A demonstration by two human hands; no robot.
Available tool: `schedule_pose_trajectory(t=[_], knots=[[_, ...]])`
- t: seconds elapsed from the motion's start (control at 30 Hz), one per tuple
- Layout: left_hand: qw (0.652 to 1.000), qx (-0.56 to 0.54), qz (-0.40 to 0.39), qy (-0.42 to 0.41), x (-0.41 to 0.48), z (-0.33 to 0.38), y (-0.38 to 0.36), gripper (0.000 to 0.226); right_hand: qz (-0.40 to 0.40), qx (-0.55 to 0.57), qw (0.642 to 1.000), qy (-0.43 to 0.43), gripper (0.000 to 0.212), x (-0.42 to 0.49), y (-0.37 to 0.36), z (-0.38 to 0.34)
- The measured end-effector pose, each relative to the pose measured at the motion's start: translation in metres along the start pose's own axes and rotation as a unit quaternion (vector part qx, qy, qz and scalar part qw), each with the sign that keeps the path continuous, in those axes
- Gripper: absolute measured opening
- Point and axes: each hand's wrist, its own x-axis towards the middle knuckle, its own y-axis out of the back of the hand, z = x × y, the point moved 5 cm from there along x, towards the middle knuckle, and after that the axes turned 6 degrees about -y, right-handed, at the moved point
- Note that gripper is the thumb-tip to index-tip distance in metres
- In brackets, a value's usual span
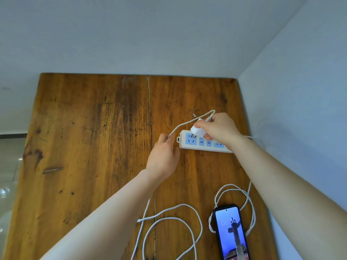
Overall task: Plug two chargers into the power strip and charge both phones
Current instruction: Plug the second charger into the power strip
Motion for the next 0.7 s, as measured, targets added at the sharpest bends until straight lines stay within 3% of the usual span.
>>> schedule_pose_trajectory(t=[0.43, 0.7], knots=[[0.992, -0.084, 0.004, 0.089, 0.022, -0.005, -0.012, 0.044, 0.080, -0.041, 0.995, 0.034, 0.038, -0.010, -0.008, -0.004], [0.992, -0.095, 0.010, 0.082, 0.021, -0.007, -0.010, 0.042, 0.082, -0.032, 0.994, 0.059, 0.028, -0.018, -0.010, -0.008]])
